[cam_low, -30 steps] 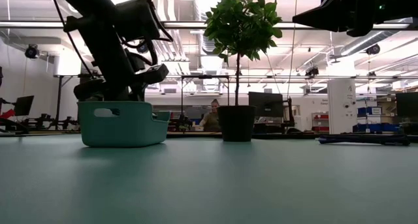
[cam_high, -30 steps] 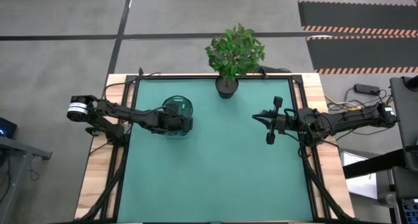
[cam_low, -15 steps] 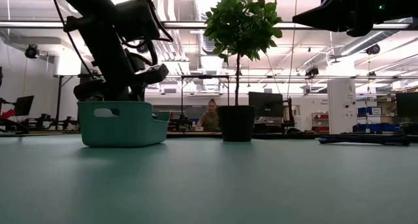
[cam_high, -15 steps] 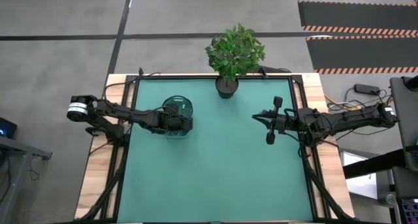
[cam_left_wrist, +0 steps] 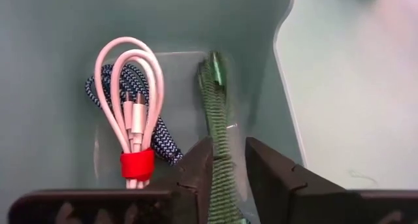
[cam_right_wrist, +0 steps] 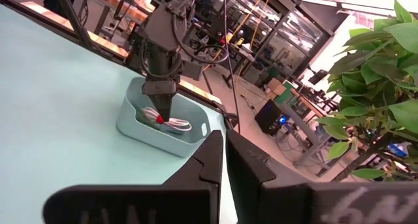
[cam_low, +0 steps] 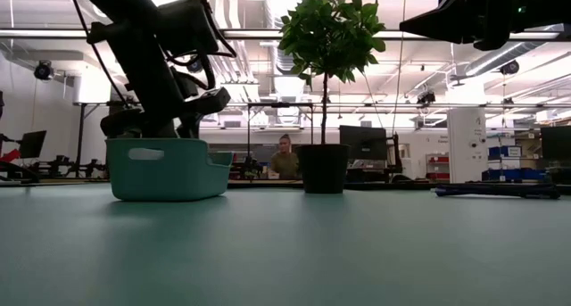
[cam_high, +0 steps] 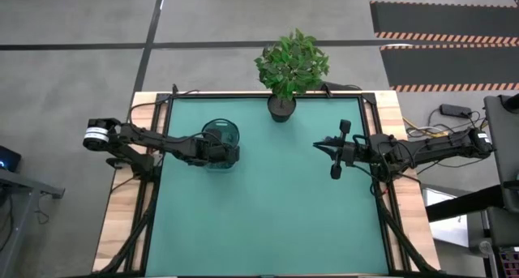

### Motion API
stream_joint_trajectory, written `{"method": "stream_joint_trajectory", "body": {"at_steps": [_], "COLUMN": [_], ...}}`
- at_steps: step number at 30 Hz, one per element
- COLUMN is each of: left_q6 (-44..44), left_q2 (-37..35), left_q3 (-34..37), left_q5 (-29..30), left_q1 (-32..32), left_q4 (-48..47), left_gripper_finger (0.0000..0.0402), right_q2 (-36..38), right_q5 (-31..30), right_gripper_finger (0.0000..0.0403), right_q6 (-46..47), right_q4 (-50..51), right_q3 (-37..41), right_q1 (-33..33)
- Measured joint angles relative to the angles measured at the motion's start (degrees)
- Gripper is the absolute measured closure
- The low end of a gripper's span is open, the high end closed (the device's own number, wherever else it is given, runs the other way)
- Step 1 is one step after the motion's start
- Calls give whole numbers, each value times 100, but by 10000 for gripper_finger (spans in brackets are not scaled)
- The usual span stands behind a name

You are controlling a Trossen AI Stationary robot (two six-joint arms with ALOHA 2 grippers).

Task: Pick and place USB-C Cables
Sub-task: Put the black violet charger cable into the green bin

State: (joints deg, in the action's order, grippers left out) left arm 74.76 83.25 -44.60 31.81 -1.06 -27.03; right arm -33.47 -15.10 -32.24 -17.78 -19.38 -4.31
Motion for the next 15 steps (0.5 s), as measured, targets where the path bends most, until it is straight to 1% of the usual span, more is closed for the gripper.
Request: {"method": "stream_joint_trajectory", "body": {"at_steps": [8, 15], "left_q6": [0, -77], "left_q2": [1, -5], "left_q3": [0, -14], "left_q5": [-2, -7], "left_q1": [-7, -7], "left_q4": [0, -10], "left_gripper_finger": [290, 280], "right_q2": [0, 0], "right_q5": [1, 1], "right_gripper_finger": [392, 392], "right_q6": [-32, -30], "right_q4": [1, 7], "right_q3": [0, 0], "right_q1": [0, -1]}}
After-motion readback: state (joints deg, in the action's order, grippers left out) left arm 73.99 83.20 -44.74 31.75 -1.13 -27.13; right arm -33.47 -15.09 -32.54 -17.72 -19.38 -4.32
